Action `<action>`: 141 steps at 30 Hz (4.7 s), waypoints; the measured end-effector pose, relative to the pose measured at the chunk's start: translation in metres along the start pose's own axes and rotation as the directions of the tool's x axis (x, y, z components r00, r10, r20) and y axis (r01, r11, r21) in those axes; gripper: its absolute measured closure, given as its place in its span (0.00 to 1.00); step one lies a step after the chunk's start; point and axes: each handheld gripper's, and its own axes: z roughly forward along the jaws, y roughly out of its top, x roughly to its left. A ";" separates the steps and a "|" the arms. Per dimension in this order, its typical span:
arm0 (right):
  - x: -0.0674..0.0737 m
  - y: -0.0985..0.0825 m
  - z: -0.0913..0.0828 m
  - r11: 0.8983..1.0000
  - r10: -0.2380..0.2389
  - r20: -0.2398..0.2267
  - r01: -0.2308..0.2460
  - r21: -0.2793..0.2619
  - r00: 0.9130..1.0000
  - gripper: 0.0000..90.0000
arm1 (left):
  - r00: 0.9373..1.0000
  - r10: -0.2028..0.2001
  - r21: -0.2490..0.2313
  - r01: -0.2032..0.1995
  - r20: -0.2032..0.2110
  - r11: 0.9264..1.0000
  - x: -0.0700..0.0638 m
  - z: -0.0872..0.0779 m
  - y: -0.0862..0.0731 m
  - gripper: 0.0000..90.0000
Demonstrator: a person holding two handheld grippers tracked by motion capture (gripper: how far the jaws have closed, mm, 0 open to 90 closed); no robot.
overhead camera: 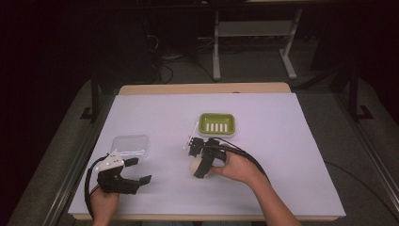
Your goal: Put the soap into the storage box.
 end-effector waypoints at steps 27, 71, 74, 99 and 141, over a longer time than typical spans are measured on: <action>0.002 0.007 0.019 0.998 -0.024 0.008 0.023 0.064 1.000 0.18 | 1.000 -0.005 -0.003 0.005 0.001 1.000 0.000 0.000 0.000 0.15; -0.010 0.010 -0.006 0.999 -0.015 -0.007 0.016 0.029 1.000 0.24 | 1.000 -0.004 -0.006 0.004 -0.002 1.000 0.000 -0.002 0.000 0.15; -0.013 0.010 -0.010 0.999 -0.011 0.000 0.011 0.033 1.000 0.24 | 1.000 -0.007 -0.012 0.007 -0.002 1.000 0.001 -0.002 -0.001 0.15; -0.047 0.017 -0.037 0.999 0.041 0.012 -0.041 0.003 0.999 0.25 | 1.000 -0.013 -0.012 0.013 -0.003 1.000 0.001 -0.002 -0.001 0.15; -0.105 0.023 -0.054 0.990 0.142 0.051 -0.143 0.005 0.989 0.25 | 1.000 -0.027 -0.015 0.027 -0.002 1.000 0.002 -0.003 -0.002 0.15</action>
